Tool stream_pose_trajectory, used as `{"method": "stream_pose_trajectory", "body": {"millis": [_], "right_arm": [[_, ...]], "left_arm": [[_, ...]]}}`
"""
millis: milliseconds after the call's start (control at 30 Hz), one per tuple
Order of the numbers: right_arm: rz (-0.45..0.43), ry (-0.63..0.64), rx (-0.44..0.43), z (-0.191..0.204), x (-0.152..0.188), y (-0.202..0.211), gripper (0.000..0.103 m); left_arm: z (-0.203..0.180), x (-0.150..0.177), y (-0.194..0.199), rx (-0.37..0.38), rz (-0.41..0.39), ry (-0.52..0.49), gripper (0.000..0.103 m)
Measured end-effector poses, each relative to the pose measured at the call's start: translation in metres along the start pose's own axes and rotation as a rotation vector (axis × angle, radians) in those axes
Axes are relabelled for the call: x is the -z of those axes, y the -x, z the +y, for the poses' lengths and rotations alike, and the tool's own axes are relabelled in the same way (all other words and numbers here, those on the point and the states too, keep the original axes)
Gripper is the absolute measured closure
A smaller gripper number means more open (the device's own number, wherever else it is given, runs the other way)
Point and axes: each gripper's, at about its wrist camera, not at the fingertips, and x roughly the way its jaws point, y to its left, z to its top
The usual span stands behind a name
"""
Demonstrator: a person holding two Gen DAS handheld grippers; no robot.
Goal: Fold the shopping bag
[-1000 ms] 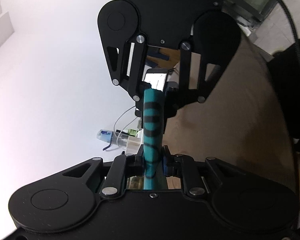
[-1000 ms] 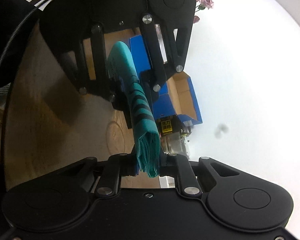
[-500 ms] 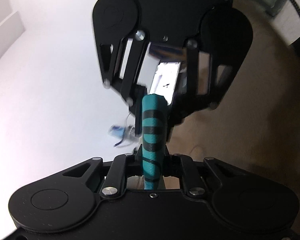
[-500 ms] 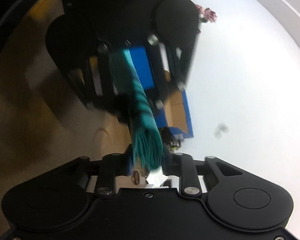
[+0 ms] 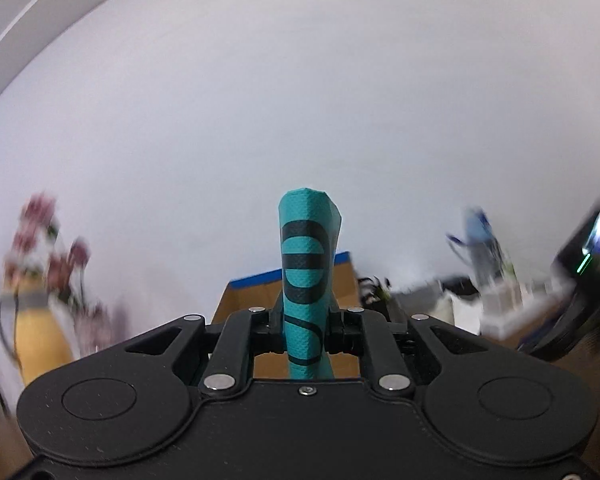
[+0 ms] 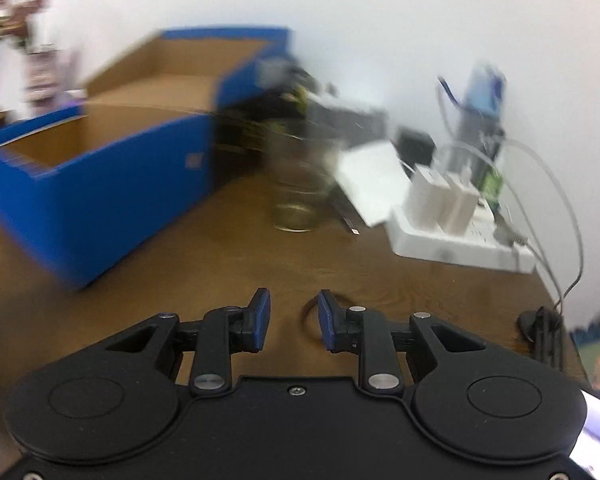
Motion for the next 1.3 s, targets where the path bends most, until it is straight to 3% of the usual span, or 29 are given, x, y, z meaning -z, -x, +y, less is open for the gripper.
{"method": "stream_pose_trajectory", "body": {"millis": [67, 133, 200, 300, 333, 400, 567, 667, 733, 867, 933, 1000, 1067, 1200, 1300], "right_arm": [[0.067, -0.047, 0.015, -0.009, -0.004, -0.028, 0.076], [0.118, -0.113, 0.025, -0.015, -0.007, -0.049, 0.076], [0.113, -0.209, 0.023, -0.017, 0.005, -0.045, 0.077], [0.081, -0.209, 0.042, -0.017, 0.005, -0.047, 0.092], [0.076, -0.197, 0.037, -0.015, 0.006, -0.047, 0.102], [0.081, -0.166, 0.021, -0.010, 0.010, -0.039, 0.103], [0.032, -0.109, -0.108, 0.008, 0.027, 0.034, 0.103], [-0.044, -0.116, -0.187, -0.003, 0.042, 0.101, 0.103], [-0.106, -0.096, -0.243, -0.010, 0.044, 0.147, 0.103], [-0.203, 0.020, -0.313, -0.020, 0.025, 0.256, 0.103], [-0.224, 0.079, -0.363, -0.018, 0.012, 0.294, 0.103], [-0.205, 0.154, -0.409, -0.008, 0.002, 0.321, 0.103], [-0.133, 0.221, -0.459, 0.004, -0.003, 0.328, 0.103], [0.019, 0.240, -0.588, 0.013, -0.013, 0.329, 0.102], [0.093, 0.215, -0.650, 0.010, -0.021, 0.323, 0.089]], "left_arm": [[0.006, -0.002, -0.010, -0.039, 0.026, 0.041, 0.087], [0.028, -0.010, 0.009, -0.038, 0.049, 0.072, 0.087], [0.034, -0.012, 0.003, -0.029, 0.066, 0.094, 0.087], [0.039, -0.011, 0.004, -0.021, 0.065, 0.110, 0.087], [0.040, -0.011, 0.006, -0.019, 0.068, 0.124, 0.087], [0.039, -0.008, 0.010, -0.022, 0.073, 0.132, 0.087], [0.026, -0.003, 0.027, -0.051, 0.053, 0.187, 0.087], [0.013, -0.004, 0.043, -0.004, 0.028, 0.167, 0.088], [0.004, -0.008, 0.053, 0.077, 0.030, 0.190, 0.088], [-0.040, -0.017, 0.074, 0.118, 0.000, 0.131, 0.088], [-0.058, -0.023, 0.080, 0.152, 0.022, 0.151, 0.088], [-0.075, -0.029, 0.087, 0.182, 0.042, 0.180, 0.087], [-0.090, -0.032, 0.095, 0.185, 0.029, 0.183, 0.087], [-0.108, -0.027, 0.113, 0.177, -0.022, 0.161, 0.087], [-0.115, -0.020, 0.122, 0.157, -0.076, 0.119, 0.087]]}}
